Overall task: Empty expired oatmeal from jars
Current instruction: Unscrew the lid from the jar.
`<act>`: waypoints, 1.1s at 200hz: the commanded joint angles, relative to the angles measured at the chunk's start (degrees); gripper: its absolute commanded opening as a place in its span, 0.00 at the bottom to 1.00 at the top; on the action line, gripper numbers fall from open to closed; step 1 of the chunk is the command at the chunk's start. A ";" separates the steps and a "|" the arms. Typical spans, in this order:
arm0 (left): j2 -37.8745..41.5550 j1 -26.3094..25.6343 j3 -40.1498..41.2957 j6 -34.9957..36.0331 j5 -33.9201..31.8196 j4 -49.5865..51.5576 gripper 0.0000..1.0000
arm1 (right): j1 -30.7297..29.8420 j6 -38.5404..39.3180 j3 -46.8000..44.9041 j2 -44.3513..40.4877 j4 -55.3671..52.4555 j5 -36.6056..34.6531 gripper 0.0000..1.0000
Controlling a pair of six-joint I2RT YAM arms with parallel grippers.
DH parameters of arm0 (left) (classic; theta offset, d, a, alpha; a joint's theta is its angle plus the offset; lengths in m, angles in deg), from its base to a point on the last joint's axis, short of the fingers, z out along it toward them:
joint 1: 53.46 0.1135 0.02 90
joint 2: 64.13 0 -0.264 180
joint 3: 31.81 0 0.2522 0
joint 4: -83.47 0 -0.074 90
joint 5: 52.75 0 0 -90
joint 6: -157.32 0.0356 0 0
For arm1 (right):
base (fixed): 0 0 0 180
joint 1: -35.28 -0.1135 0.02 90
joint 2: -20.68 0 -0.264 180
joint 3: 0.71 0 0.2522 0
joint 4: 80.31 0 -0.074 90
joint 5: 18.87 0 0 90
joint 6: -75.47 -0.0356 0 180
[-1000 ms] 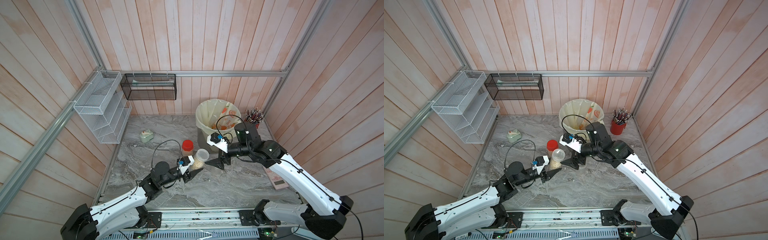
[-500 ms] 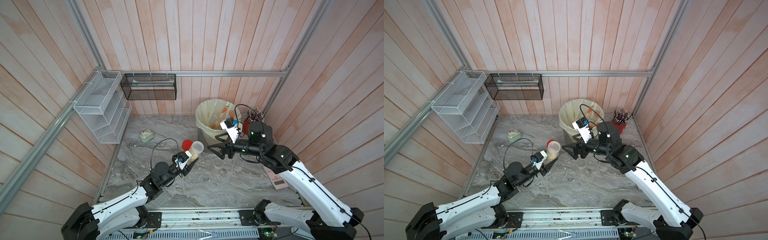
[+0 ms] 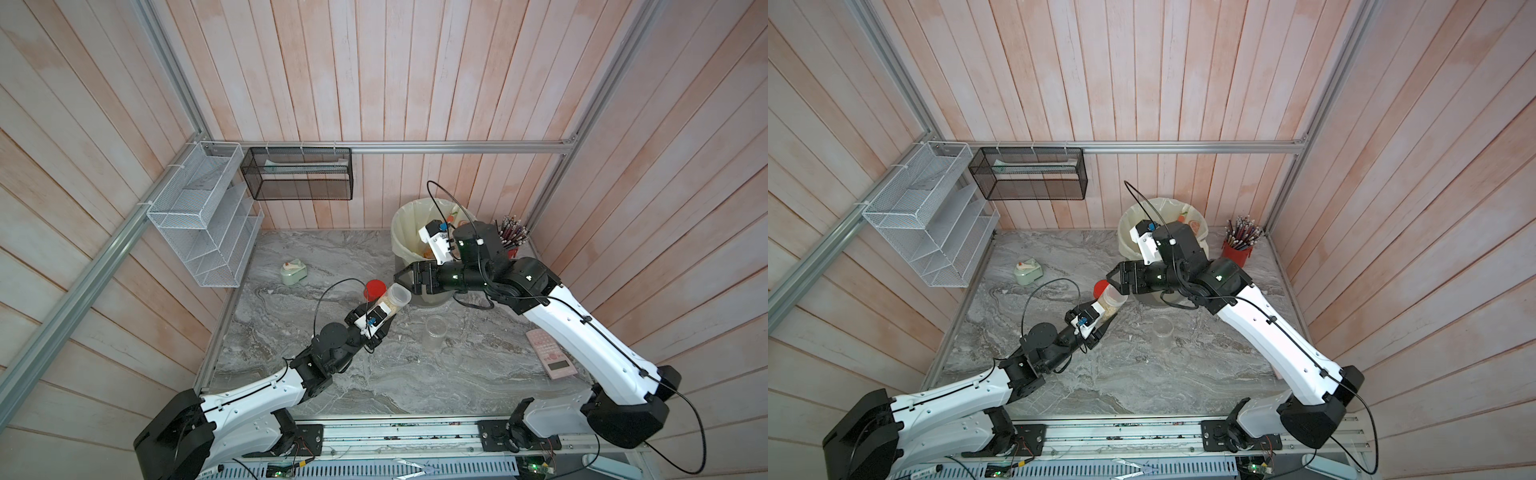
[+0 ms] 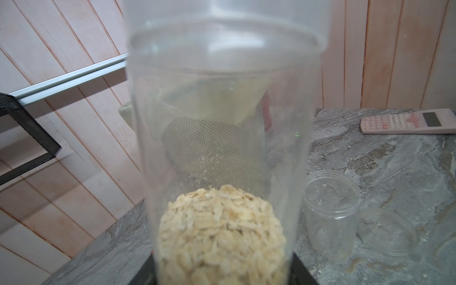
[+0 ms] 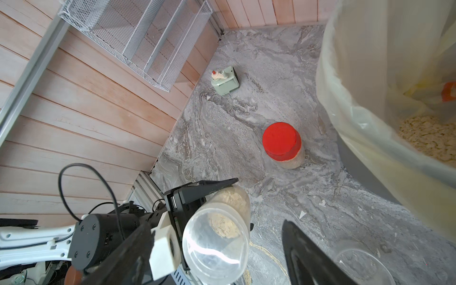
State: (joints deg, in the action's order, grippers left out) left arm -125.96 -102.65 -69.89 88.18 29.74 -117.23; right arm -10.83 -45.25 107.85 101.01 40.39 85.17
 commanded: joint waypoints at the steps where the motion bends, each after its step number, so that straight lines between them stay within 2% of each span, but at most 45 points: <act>1: -0.14 -0.15 -1.97 1.30 -1.10 -2.54 0.01 | -1.74 -0.76 1.89 1.77 -4.70 -2.95 0.84; 103: 0.21 -0.21 -2.57 0.80 -1.13 -0.54 0.01 | -3.89 0.74 2.73 4.22 -6.04 -3.41 0.72; 144: -0.20 -0.29 -2.83 0.66 -0.93 -0.22 0.01 | -4.21 2.06 2.76 4.48 -7.44 -3.80 0.62; 166: -0.67 -0.33 -2.94 -0.17 -0.37 0.35 0.00 | -4.55 3.60 3.43 4.26 -8.12 -4.61 0.51; 193: 1.28 -0.12 -1.23 -3.46 4.27 -0.70 0.00 | -5.48 10.40 2.10 1.96 -4.35 -2.26 0.46; 220: 4.76 0.19 -0.62 -9.92 13.68 -0.73 0.00 | -5.23 18.33 -2.83 -1.04 0.43 8.70 0.44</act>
State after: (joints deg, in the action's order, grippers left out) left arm -124.69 -102.43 -70.68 85.84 32.69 -115.06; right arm -15.40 -36.62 107.94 103.40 36.30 82.61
